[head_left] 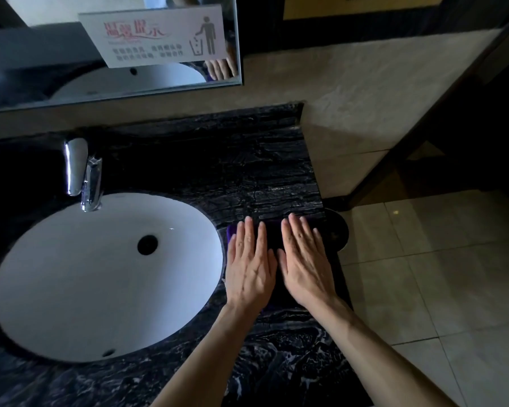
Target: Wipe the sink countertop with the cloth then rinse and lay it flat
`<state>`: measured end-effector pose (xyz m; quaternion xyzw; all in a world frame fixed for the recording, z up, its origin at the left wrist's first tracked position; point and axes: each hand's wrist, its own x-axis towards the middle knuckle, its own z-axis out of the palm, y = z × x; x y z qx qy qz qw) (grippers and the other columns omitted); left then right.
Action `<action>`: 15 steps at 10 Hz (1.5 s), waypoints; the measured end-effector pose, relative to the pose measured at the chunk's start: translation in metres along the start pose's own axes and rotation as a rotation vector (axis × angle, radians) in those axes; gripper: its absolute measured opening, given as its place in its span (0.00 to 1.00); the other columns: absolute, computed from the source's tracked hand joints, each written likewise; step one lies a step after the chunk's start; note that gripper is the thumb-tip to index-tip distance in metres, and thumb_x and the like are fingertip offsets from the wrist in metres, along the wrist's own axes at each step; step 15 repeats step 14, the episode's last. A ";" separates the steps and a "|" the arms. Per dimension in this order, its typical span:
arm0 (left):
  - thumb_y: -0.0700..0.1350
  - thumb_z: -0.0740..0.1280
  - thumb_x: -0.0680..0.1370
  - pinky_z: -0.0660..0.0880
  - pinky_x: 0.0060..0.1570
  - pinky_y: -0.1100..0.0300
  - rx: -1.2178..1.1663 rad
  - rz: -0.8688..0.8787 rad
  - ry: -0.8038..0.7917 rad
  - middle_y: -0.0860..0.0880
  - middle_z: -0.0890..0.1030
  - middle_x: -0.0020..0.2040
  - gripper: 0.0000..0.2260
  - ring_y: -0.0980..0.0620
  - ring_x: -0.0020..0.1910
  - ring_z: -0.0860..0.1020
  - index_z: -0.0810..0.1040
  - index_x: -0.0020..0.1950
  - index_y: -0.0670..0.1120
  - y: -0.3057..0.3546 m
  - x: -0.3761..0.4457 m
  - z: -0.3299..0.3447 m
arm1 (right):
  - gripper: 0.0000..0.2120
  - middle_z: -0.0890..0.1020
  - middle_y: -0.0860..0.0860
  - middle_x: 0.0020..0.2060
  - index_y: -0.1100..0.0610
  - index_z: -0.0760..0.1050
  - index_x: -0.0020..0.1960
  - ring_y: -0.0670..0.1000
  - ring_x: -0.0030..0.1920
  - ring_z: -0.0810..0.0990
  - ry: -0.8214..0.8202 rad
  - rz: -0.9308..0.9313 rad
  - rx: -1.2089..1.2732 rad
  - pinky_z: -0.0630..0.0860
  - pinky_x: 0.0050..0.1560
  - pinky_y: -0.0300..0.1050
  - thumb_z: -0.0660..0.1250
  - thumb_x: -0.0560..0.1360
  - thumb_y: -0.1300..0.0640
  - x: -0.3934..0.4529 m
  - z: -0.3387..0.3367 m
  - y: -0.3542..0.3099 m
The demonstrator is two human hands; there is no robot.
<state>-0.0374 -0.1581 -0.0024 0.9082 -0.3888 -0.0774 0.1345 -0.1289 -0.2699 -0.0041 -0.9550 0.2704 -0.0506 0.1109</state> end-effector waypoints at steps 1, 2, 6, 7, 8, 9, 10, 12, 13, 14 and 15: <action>0.53 0.47 0.84 0.52 0.80 0.47 0.032 0.058 -0.043 0.44 0.50 0.82 0.27 0.46 0.82 0.47 0.54 0.83 0.46 -0.005 -0.006 0.006 | 0.30 0.61 0.58 0.81 0.60 0.58 0.81 0.57 0.81 0.59 -0.034 -0.034 -0.047 0.61 0.78 0.58 0.50 0.84 0.46 -0.008 0.008 0.004; 0.54 0.48 0.84 0.49 0.79 0.48 0.070 0.046 -0.040 0.45 0.50 0.83 0.27 0.46 0.82 0.46 0.53 0.83 0.47 -0.007 -0.005 0.006 | 0.30 0.60 0.57 0.81 0.59 0.58 0.81 0.57 0.81 0.58 -0.047 -0.032 -0.084 0.59 0.79 0.57 0.51 0.84 0.45 -0.009 0.010 0.007; 0.55 0.53 0.83 0.50 0.79 0.50 0.069 -0.035 0.003 0.44 0.54 0.83 0.29 0.46 0.82 0.50 0.56 0.82 0.48 -0.024 0.067 0.002 | 0.30 0.57 0.56 0.82 0.57 0.55 0.82 0.56 0.82 0.57 -0.045 -0.053 -0.098 0.56 0.80 0.57 0.49 0.84 0.45 0.070 0.013 0.006; 0.55 0.53 0.82 0.52 0.79 0.49 0.067 -0.031 0.018 0.43 0.56 0.82 0.29 0.45 0.82 0.52 0.57 0.82 0.48 -0.033 0.104 -0.004 | 0.30 0.58 0.56 0.82 0.57 0.56 0.82 0.56 0.81 0.57 -0.046 -0.050 -0.092 0.56 0.80 0.57 0.49 0.84 0.45 0.108 0.015 0.005; 0.56 0.52 0.82 0.53 0.79 0.48 0.069 -0.038 0.027 0.43 0.56 0.82 0.29 0.45 0.82 0.52 0.56 0.82 0.48 -0.043 0.139 -0.006 | 0.30 0.58 0.55 0.82 0.57 0.56 0.82 0.56 0.82 0.56 -0.053 -0.049 -0.096 0.56 0.80 0.57 0.48 0.84 0.44 0.144 0.017 0.004; 0.56 0.51 0.83 0.54 0.79 0.48 0.065 -0.049 0.046 0.43 0.55 0.82 0.29 0.45 0.82 0.52 0.55 0.82 0.48 -0.049 0.167 -0.011 | 0.31 0.57 0.54 0.82 0.56 0.55 0.82 0.55 0.82 0.55 -0.053 -0.068 -0.099 0.55 0.80 0.57 0.46 0.84 0.43 0.176 0.018 0.004; 0.56 0.50 0.83 0.52 0.79 0.48 0.071 -0.049 0.038 0.44 0.52 0.83 0.28 0.46 0.82 0.50 0.54 0.83 0.49 -0.053 0.186 -0.014 | 0.31 0.56 0.54 0.82 0.56 0.55 0.82 0.55 0.82 0.55 -0.050 -0.075 -0.101 0.55 0.80 0.57 0.45 0.84 0.43 0.199 0.020 0.004; 0.56 0.50 0.83 0.54 0.79 0.48 0.086 -0.055 0.055 0.44 0.54 0.83 0.28 0.45 0.82 0.52 0.56 0.82 0.48 -0.056 0.194 -0.011 | 0.31 0.60 0.55 0.81 0.58 0.59 0.81 0.56 0.81 0.59 -0.036 -0.075 -0.114 0.58 0.80 0.57 0.47 0.83 0.44 0.207 0.021 0.002; 0.55 0.50 0.83 0.55 0.79 0.47 0.072 -0.031 0.042 0.43 0.56 0.82 0.28 0.44 0.82 0.53 0.56 0.82 0.48 -0.055 0.195 -0.019 | 0.31 0.61 0.56 0.81 0.58 0.59 0.81 0.57 0.81 0.60 -0.063 -0.084 -0.104 0.59 0.79 0.58 0.47 0.83 0.43 0.210 0.015 0.002; 0.57 0.49 0.83 0.54 0.79 0.45 0.040 -0.044 0.036 0.42 0.54 0.83 0.28 0.43 0.82 0.51 0.54 0.83 0.51 -0.056 0.189 -0.029 | 0.33 0.60 0.55 0.81 0.58 0.57 0.82 0.58 0.81 0.59 -0.061 -0.067 -0.026 0.56 0.80 0.59 0.46 0.82 0.41 0.207 0.005 -0.004; 0.57 0.49 0.83 0.54 0.79 0.45 0.040 -0.044 0.036 0.42 0.54 0.83 0.28 0.43 0.82 0.51 0.54 0.83 0.51 -0.056 0.189 -0.029 | 0.33 0.60 0.55 0.81 0.58 0.57 0.82 0.58 0.81 0.59 -0.061 -0.067 -0.026 0.56 0.80 0.59 0.46 0.82 0.41 0.207 0.005 -0.004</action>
